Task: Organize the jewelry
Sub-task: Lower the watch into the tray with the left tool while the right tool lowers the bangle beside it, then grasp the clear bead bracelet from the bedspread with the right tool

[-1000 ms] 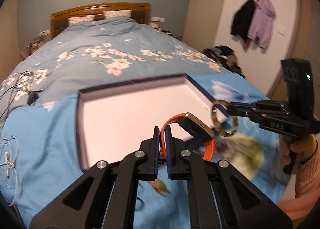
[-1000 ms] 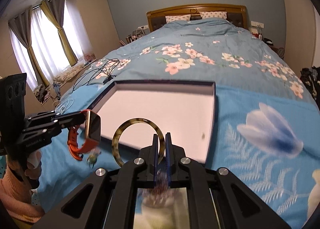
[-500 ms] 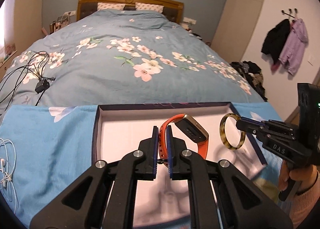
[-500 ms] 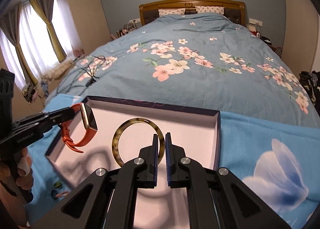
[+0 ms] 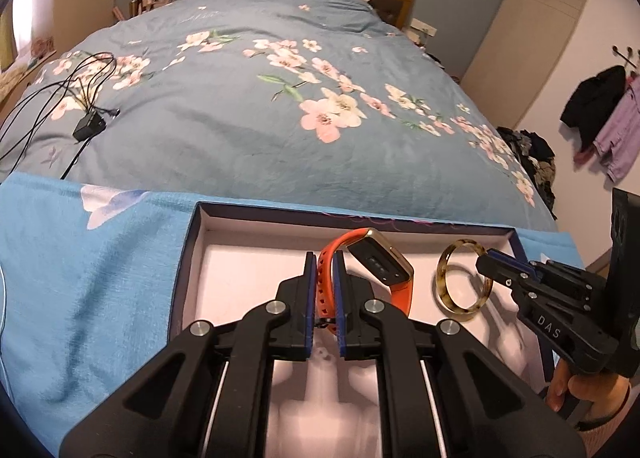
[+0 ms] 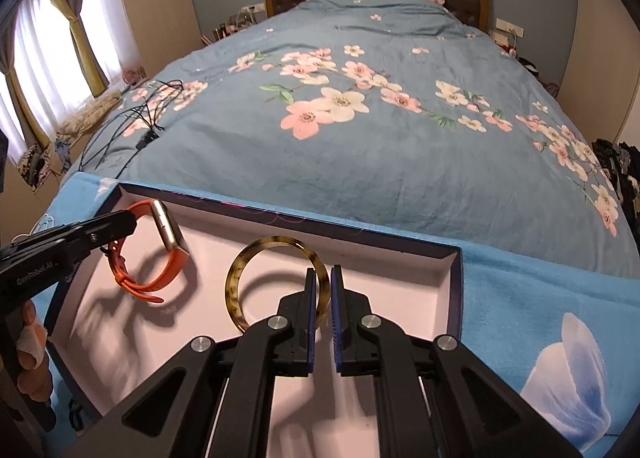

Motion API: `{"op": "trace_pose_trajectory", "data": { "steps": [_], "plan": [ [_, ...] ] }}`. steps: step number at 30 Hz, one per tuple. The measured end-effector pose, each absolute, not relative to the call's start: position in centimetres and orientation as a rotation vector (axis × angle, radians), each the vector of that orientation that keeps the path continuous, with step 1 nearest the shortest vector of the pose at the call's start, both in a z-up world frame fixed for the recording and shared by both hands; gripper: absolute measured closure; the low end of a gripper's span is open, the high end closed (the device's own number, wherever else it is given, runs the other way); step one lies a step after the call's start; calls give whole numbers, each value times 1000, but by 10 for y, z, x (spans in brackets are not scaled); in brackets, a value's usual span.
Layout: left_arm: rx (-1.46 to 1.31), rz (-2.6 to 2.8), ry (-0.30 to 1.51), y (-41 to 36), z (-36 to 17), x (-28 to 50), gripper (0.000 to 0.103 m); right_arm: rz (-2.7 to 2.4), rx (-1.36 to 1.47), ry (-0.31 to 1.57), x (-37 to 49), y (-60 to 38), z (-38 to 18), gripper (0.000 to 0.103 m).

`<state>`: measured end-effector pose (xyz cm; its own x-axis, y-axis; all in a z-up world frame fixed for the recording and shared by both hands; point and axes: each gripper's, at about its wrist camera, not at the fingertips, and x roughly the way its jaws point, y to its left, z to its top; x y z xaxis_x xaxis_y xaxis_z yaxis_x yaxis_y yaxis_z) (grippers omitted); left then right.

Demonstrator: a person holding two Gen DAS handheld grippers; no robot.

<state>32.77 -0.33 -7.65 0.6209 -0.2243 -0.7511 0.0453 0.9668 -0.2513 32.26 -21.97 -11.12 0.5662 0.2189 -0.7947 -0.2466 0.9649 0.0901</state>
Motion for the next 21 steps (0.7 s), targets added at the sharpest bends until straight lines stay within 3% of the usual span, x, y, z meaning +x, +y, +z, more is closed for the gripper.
{"op": "trace_pose_trajectory", "data": {
  "steps": [6, 10, 16, 21],
  "plan": [
    [-245, -127, 926, -4, -85, 332, 94, 254, -22, 946, 330, -218, -112, 97],
    [-275, -123, 957, -3, -91, 337, 94, 248, -9, 916, 326, -221, -107, 90],
    [-262, -125, 937, -2, -86, 327, 78, 302, 27, 862, 304, -227, -92, 81],
    [-198, -166, 814, -4, -56, 292, 57, 387, 33, 772, 260, -232, -71, 69]
  ]
}}
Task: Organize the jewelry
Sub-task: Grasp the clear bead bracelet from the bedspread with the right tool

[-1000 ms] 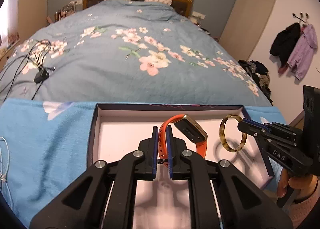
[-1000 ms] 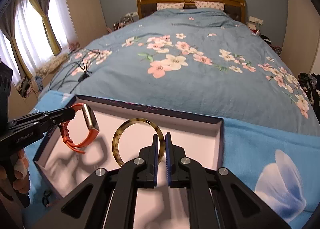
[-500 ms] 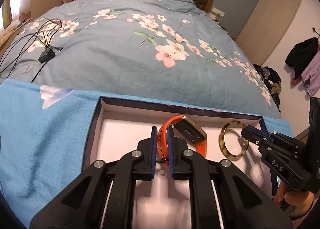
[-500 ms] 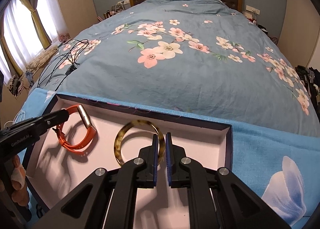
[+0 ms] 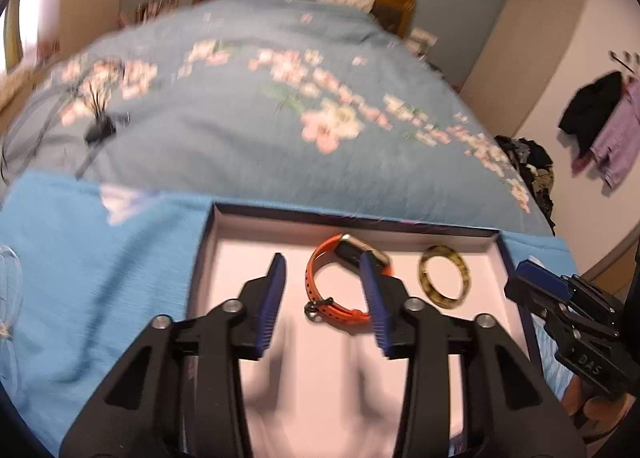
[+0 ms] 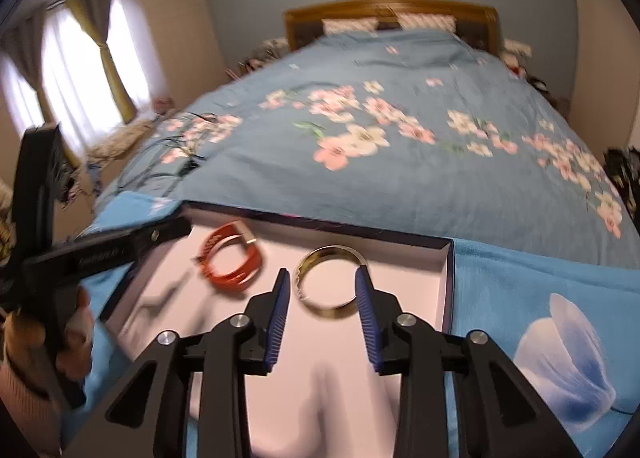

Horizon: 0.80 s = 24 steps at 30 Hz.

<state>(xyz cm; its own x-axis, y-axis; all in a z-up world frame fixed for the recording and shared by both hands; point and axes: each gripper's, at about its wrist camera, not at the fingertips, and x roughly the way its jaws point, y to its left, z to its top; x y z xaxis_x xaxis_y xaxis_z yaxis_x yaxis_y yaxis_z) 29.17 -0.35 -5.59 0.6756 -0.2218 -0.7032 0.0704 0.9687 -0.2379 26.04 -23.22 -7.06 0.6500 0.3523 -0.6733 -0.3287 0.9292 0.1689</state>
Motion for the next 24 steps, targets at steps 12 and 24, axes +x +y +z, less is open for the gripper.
{"op": "trace_pose_trajectory", "data": {
  "steps": [12, 24],
  "plan": [
    [-20, -249, 583, 11, -21, 156, 29, 490, -43, 733, 147, -248, -77, 64],
    [-13, -286, 644, 16, -56, 95, 28, 477, -207, 797, 103, -226, -121, 73]
  ]
}}
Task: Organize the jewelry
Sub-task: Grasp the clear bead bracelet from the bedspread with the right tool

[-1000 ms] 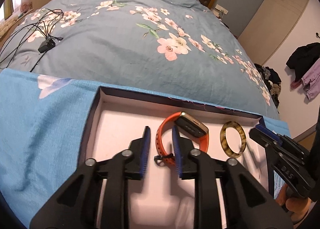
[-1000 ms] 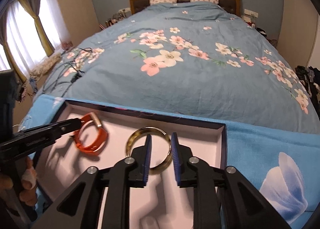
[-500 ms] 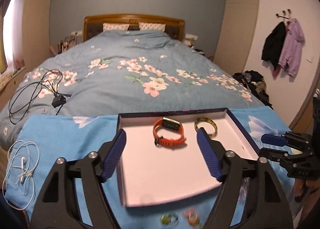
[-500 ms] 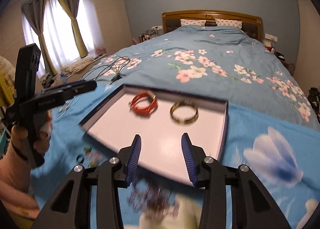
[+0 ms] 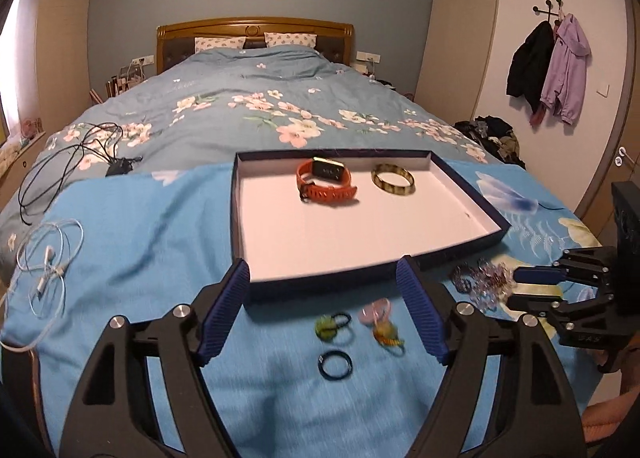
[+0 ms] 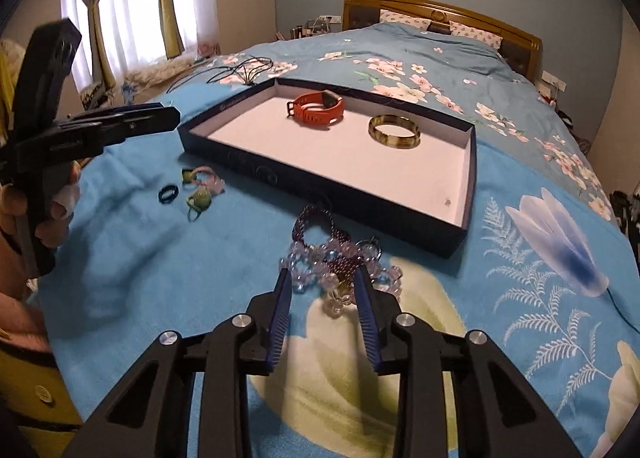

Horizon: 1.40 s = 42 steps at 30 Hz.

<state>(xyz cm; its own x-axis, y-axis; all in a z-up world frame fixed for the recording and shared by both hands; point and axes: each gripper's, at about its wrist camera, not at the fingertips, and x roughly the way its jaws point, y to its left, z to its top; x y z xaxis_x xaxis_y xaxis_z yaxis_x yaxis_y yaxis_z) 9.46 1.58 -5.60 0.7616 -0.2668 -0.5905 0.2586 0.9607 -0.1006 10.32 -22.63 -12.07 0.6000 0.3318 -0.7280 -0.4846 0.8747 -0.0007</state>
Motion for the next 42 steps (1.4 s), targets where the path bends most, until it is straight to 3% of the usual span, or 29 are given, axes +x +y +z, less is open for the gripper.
{"op": "trace_pose_trajectory", "data": {
  "steps": [4, 10, 23, 32, 33, 42],
  "plan": [
    [-3, -290, 647, 14, -60, 92, 26, 462, -235, 790, 106, -222, -123, 74],
    [-8, -300, 663, 11, -65, 90, 26, 434, -317, 825, 110, -209, -133, 95],
    [46, -374, 692, 2, -71, 81, 26, 456, -160, 768, 108, -230, -107, 95],
    [115, -438, 718, -22, -76, 91, 45, 474, -68, 713, 117, -238, -83, 95],
    [129, -439, 722, -25, -76, 94, 52, 478, -60, 708, 118, -238, -81, 95],
    [156, -456, 777, -33, -84, 116, 75, 487, -28, 691, 120, -243, -74, 95]
  ]
}}
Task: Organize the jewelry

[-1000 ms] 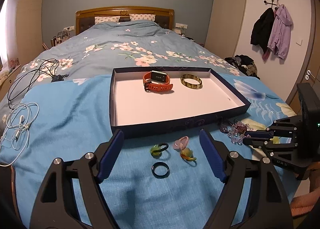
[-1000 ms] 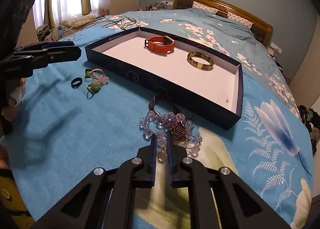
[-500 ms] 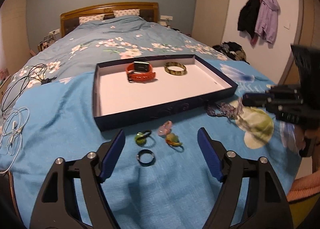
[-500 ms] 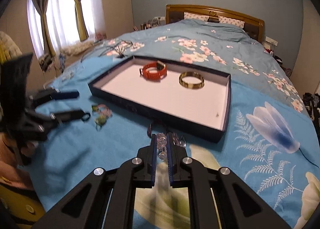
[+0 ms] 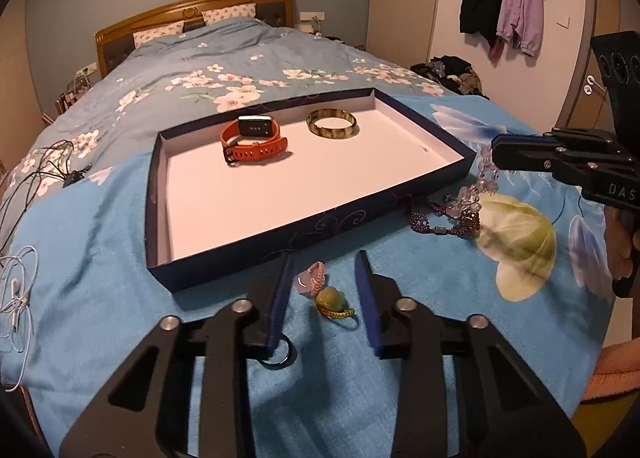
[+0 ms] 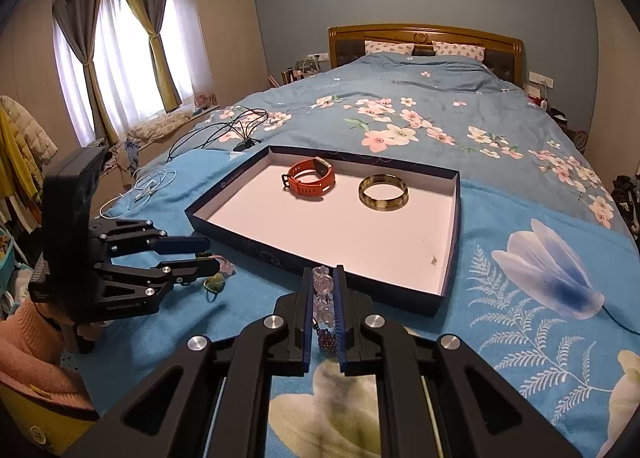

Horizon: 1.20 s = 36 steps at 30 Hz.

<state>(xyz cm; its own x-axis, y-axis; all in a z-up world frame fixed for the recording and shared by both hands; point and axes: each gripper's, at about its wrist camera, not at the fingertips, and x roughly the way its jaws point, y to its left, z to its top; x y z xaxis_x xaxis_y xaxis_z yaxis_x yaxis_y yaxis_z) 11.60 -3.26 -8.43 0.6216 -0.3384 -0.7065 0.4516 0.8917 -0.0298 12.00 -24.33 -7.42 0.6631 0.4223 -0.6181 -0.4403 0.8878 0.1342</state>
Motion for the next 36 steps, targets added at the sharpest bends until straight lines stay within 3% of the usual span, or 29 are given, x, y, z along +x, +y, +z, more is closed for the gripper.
{"op": "trace_pose_trajectory", "data": {
  "steps": [3, 20, 24, 36],
  "plan": [
    [142, -454, 805, -31, -89, 121, 82, 486, -21, 689, 121, -245, -74, 95],
    [91, -468, 864, -23, -101, 137, 92, 503, 0, 676, 122, -246, -70, 95],
    [66, -466, 866, -20, -100, 139, 100, 503, 4, 674, 122, -246, -69, 95],
    [35, -486, 794, -15, -79, 126, 100, 511, 11, 648, 121, -241, -62, 95]
  ]
}}
